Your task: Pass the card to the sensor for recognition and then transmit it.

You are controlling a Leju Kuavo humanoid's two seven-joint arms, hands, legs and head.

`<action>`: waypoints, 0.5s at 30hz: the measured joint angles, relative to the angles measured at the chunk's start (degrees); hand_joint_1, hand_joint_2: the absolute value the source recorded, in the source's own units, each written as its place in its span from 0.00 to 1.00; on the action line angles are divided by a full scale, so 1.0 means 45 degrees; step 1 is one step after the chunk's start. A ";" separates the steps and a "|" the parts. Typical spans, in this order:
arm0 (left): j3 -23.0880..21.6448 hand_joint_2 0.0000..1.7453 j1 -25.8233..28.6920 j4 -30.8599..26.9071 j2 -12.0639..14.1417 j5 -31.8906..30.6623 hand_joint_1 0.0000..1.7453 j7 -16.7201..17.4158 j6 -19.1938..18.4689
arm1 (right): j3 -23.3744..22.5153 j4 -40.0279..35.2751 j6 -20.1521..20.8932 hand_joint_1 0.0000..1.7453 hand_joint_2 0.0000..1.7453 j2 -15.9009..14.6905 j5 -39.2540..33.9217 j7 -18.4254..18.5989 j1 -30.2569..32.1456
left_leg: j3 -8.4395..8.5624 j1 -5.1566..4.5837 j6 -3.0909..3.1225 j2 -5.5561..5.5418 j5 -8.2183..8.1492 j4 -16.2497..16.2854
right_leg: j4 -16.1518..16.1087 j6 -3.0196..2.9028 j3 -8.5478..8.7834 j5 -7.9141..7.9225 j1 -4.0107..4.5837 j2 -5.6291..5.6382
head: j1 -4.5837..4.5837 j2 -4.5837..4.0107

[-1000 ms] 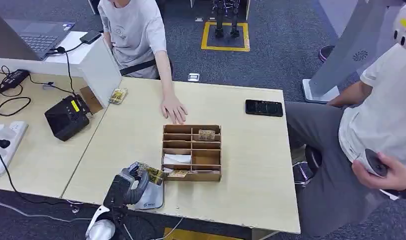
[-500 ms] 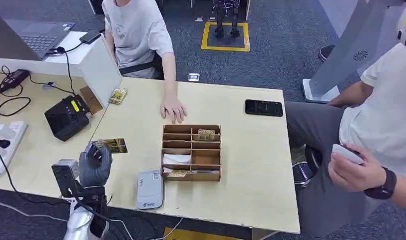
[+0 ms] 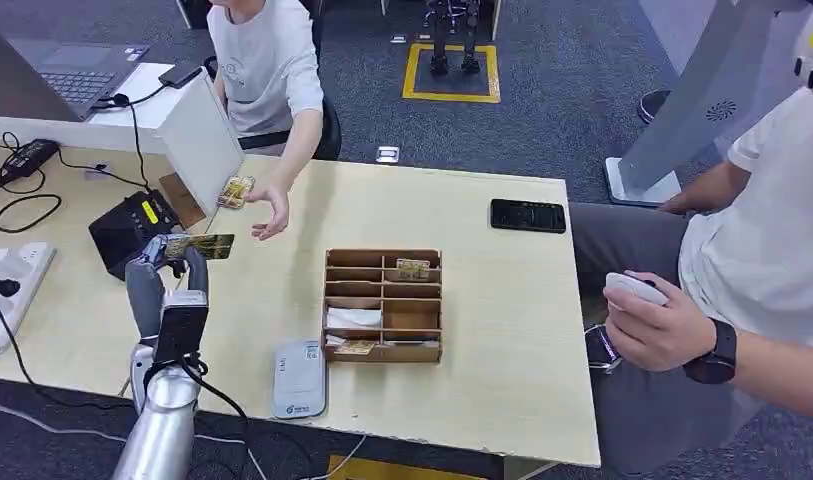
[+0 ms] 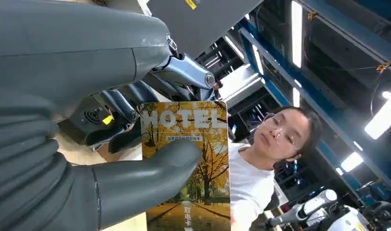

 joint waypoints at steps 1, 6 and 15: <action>0.0005 1.00 -0.0042 0.0054 0.0029 -0.0049 1.00 0.0010 0.0103 | 0.0010 0.0000 0.0000 0.00 0.00 0.0000 0.0020 -0.0005 -0.0005 | -0.0001 0.0000 0.0000 0.0000 0.0000 0.0000 | 0.0000 0.0000 -0.0002 0.0000 0.0001 0.0001 | 0.0000 0.0004; 0.0145 1.00 -0.1201 0.1572 0.0534 -0.2142 1.00 0.0243 0.2016 | 0.0252 0.0000 0.0078 0.00 0.00 0.0000 0.0442 -0.0038 -0.0056 | -0.0006 -0.0001 -0.0008 -0.0004 0.0006 0.0000 | 0.0000 0.0000 -0.0002 0.0001 0.0000 -0.0002 | -0.0005 0.0004; 0.0442 1.00 -0.2573 0.3555 0.1127 -0.2312 1.00 0.0151 0.2453 | 0.0330 0.0000 0.0117 0.00 0.00 0.0000 0.0515 0.0098 -0.0079 | -0.0006 -0.0002 -0.0011 -0.0001 0.0020 0.0000 | 0.0003 -0.0015 -0.0003 0.0013 0.0000 0.0000 | 0.0000 0.0004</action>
